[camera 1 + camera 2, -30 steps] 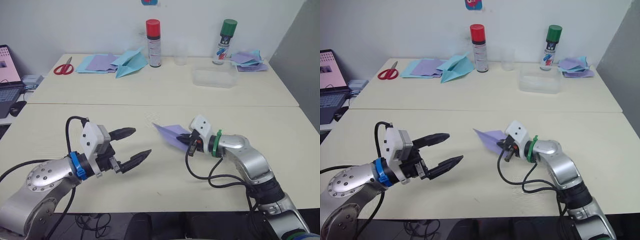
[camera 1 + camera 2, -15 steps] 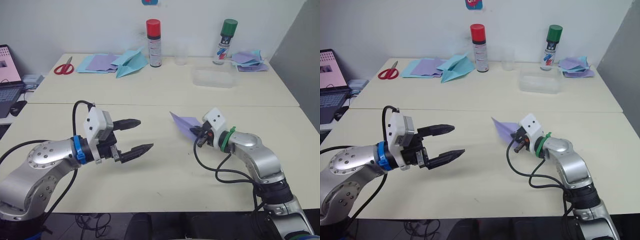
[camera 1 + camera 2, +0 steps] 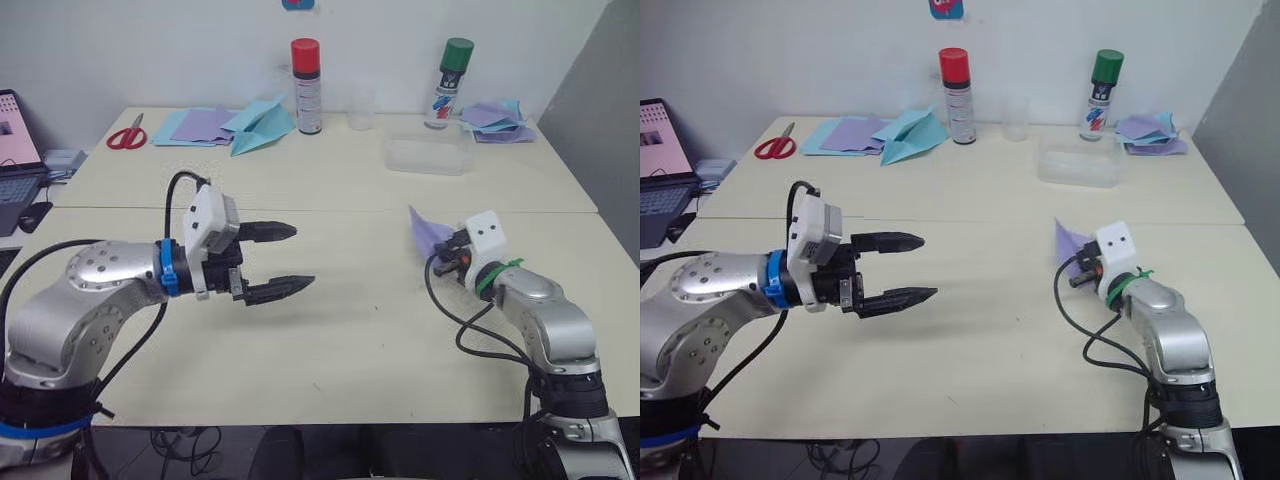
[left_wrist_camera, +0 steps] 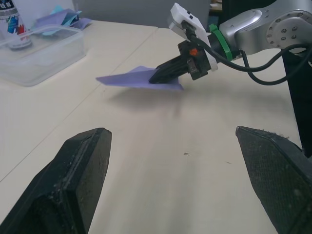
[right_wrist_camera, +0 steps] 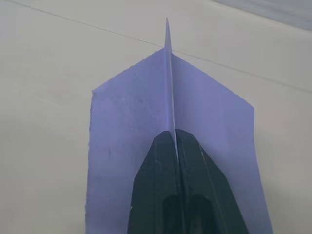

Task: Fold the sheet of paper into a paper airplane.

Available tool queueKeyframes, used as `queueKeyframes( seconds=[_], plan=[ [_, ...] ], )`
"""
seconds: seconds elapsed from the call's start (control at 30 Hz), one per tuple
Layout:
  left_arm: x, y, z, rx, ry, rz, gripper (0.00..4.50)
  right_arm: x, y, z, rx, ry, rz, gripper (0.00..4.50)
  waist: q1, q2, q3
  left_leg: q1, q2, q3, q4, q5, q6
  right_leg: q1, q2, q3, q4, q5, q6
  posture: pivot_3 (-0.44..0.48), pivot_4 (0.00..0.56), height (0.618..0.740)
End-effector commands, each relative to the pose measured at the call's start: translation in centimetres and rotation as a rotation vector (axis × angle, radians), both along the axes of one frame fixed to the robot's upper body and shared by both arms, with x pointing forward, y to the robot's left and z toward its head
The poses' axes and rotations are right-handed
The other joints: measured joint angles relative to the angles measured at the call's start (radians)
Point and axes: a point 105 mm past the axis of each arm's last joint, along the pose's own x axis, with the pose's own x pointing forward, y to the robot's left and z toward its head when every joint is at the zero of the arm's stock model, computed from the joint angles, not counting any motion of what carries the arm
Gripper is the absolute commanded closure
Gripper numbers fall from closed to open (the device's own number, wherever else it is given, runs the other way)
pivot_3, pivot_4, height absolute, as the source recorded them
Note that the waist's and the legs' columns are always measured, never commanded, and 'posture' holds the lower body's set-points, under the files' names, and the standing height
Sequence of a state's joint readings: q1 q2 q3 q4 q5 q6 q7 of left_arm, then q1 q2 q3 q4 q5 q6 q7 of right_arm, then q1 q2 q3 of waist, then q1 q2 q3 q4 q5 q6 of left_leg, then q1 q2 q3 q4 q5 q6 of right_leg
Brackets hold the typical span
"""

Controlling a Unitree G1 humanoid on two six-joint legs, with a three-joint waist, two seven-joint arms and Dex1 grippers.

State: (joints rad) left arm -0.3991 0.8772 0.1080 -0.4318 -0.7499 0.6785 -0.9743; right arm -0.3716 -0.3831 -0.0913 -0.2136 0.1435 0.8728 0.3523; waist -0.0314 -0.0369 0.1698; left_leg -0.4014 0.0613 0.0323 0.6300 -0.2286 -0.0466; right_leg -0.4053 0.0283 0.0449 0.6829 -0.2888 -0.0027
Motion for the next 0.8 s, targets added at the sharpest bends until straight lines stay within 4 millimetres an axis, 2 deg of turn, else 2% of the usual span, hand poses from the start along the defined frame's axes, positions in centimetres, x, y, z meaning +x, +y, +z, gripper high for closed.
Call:
queueKeyframes(
  seconds=[0.03,0.23,0.47,0.63,0.73,0.8],
  plan=[
    [0.1,-0.3,0.8,0.021,-0.024,-0.041,0.03,0.1,-1.2,-0.3,0.024,0.014,-0.093,4.5,0.0,0.0,0.0,0.0,0.0,0.0,0.0,0.0,0.0,0.0,0.002,0.0,0.0,0.0,0.0,0.0,0.15,0.74],
    [0.0,-0.5,0.5,0.032,-0.013,-0.064,0.03,-0.4,-0.8,-1.8,0.105,0.094,-0.127,4.5,-0.002,0.0,0.0,0.0,0.002,0.0,0.0,0.0,0.0,-0.001,0.004,0.001,0.0,0.0,0.0,0.0,0.15,0.74],
    [-0.3,-0.3,0.5,0.028,-0.012,-0.057,0.03,-1.1,-1.3,-1.0,0.083,0.055,-0.176,4.5,-0.001,0.0,0.0,0.0,0.002,0.0,0.0,0.0,0.0,-0.001,0.004,0.001,0.001,0.0,0.0,0.0,0.15,0.74],
    [-0.2,-0.3,0.5,0.028,-0.016,-0.053,0.03,-1.9,-1.3,-1.6,0.09,0.07,-0.209,4.5,-0.001,0.0,0.0,0.0,0.001,0.0,0.0,0.0,0.0,-0.001,0.004,0.001,0.001,0.0,0.0,0.0,0.15,0.74],
    [-0.1,-0.3,0.5,0.033,-0.018,-0.053,0.0,-2.0,-1.2,-1.6,0.103,0.064,-0.211,3.85,-0.001,0.0,0.0,0.0,0.002,0.0,0.0,0.0,0.0,-0.001,0.004,0.001,0.001,0.0,0.0,0.0,0.15,0.74],
    [0.0,-0.2,0.6,0.034,-0.018,-0.054,0.0,-1.8,-1.1,-0.9,0.107,0.034,-0.192,3.17,-0.001,0.0,0.0,0.0,0.002,0.0,0.0,0.0,0.0,-0.001,0.004,0.001,0.001,0.0,0.0,0.0,0.15,0.74]
  ],
)
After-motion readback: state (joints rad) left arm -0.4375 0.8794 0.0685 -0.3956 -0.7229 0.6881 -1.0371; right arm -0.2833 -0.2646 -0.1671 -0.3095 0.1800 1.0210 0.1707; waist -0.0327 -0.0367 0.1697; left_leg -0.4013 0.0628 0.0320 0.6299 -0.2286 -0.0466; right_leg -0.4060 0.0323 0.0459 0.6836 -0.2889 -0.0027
